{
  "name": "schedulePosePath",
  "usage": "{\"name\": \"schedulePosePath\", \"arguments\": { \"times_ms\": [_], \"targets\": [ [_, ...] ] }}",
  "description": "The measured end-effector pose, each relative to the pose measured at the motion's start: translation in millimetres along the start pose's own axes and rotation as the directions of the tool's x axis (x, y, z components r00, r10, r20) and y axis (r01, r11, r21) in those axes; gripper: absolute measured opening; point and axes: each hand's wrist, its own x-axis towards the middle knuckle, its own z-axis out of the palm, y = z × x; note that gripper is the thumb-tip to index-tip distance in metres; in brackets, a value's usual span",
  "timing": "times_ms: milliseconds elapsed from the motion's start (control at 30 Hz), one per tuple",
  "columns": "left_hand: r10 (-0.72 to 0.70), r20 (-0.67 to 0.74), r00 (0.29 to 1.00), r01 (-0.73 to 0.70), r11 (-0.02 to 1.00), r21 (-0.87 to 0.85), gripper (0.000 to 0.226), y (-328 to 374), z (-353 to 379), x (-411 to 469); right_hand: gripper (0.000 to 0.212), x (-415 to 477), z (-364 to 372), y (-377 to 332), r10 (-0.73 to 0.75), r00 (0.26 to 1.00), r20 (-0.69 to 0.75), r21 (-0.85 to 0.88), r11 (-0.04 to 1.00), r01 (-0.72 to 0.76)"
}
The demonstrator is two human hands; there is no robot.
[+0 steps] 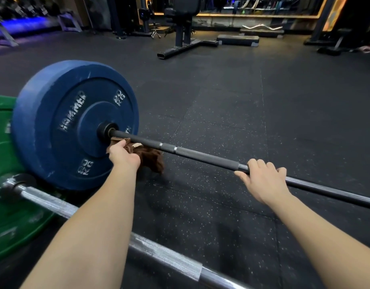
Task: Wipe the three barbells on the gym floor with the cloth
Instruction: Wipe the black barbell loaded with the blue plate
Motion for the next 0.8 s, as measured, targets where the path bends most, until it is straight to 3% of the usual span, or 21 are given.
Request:
{"name": "schedulePosePath", "arguments": {
  "times_ms": [100, 233, 333, 533, 800],
  "targets": [
    [-0.058, 0.051, 0.997, 0.064, 0.991, -0.118, 0.024, 5, -4, -2, 0.050, -1, 1, 0, -0.005, 1.000, -0.018, -0.015, 1.000, 0.004],
    [-0.086, 0.166, 0.982, 0.114, 0.980, -0.164, 0.059, 9, -6, -1, 0.051, -1, 1, -1, -0.001, 1.000, -0.016, -0.005, 1.000, 0.001],
    [-0.089, 0.160, 0.983, 0.121, 0.972, -0.201, 0.071, 10, -8, 5, 0.051, 1, -3, 0, -0.003, 1.000, 0.019, 0.022, 1.000, 0.003],
    [-0.074, 0.152, 0.986, 0.090, 0.991, -0.099, 0.066, 13, -2, 14, 0.052, 1, -1, -1, -0.005, 1.000, 0.012, 0.018, 1.000, 0.005],
    [-0.236, 0.262, 0.936, 0.243, 0.970, 0.008, 0.065, -33, -10, -6, 0.053, 0, 0, -1, -0.005, 1.000, -0.009, -0.007, 1.000, 0.005]
  ]
}}
